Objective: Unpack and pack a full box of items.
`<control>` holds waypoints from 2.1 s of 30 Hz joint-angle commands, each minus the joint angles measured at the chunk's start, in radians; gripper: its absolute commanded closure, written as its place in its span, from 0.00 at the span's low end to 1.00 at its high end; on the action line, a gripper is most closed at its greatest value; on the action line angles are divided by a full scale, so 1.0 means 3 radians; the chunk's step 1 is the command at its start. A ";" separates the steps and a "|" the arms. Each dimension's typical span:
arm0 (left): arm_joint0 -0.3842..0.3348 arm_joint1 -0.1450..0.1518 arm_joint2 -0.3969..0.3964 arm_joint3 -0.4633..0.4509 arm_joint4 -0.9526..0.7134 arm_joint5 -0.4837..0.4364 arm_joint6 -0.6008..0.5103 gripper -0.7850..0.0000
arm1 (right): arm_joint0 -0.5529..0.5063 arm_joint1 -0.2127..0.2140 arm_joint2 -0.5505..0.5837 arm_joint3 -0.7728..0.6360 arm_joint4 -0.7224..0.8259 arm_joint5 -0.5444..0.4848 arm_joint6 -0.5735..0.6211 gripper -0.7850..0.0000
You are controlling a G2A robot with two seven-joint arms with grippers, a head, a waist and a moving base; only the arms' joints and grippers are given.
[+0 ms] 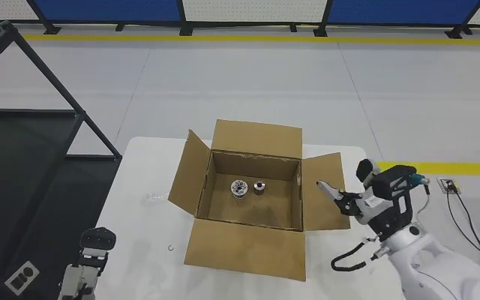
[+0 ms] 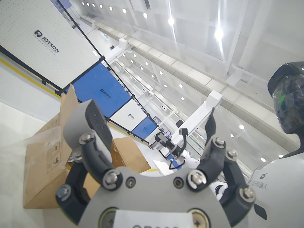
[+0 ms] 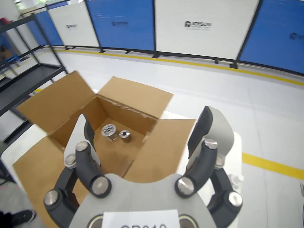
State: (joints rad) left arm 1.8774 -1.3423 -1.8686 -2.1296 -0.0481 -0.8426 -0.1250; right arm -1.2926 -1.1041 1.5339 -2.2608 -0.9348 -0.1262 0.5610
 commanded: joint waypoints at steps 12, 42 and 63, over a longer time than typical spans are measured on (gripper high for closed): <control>0.0243 -0.0013 -0.0152 0.0227 -0.0265 -0.0281 0.0093 0.00 | 0.1168 -0.0139 -0.1482 0.0779 -0.0158 0.0078 0.1107 0.00; 0.0243 -0.0013 -0.0152 0.0227 -0.0265 -0.0281 0.0093 0.00 | 0.2426 -0.0597 -0.2436 0.2889 0.0195 0.0803 0.0877 0.00; 0.0243 -0.0013 -0.0152 0.0227 -0.0265 -0.0281 0.0093 0.00 | 0.2906 -0.0971 -0.2884 0.4002 0.0022 0.0973 0.0879 0.25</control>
State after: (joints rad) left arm 1.9502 -1.3461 -1.9142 -2.0617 -0.1278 -0.9268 -0.0972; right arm -0.4290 -1.3894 0.6734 -1.0812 -0.9310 0.1689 0.8237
